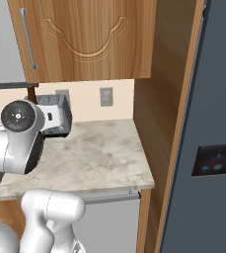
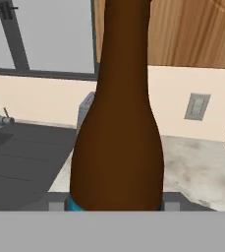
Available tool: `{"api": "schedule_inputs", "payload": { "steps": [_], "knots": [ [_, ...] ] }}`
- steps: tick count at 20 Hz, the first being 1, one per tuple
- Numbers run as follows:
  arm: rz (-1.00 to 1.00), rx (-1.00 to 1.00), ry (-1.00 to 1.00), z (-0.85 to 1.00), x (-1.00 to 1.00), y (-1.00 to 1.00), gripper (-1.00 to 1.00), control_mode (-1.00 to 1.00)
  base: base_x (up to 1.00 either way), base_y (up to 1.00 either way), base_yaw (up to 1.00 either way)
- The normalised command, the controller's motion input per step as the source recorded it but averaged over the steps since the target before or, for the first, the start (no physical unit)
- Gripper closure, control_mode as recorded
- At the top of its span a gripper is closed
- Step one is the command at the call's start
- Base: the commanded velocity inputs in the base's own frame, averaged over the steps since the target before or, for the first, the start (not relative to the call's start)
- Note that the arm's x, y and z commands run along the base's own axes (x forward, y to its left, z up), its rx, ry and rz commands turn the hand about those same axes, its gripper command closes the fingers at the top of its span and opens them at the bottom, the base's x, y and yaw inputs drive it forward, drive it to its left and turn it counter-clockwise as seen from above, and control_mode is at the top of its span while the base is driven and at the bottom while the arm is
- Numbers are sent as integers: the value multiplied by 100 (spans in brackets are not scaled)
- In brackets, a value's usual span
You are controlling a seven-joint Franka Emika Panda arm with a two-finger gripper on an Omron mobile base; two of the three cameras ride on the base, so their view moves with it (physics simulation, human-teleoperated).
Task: Place the beers on the top shelf of the fridge to keep them out of children's reach, and place the avocado on lower shelves for easy access.
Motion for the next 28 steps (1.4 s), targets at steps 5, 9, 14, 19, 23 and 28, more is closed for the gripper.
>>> {"api": "schedule_inputs", "payload": {
  "steps": [5,9,14,19,23,28],
  "knots": [
    [0,-5,2,0,-5,0,100,-100,0,0,0],
    [-1,-1,0,0,-1,0,100,100,-7,0,-3],
    [0,0,0,0,0,0,100,100,-28,-6,-9],
    [0,0,0,0,0,0,100,100,-43,-35,-14],
    [0,0,0,0,0,0,100,100,-35,-57,-13],
    [0,0,0,0,0,0,100,100,-12,-74,-9]
  ]
}}
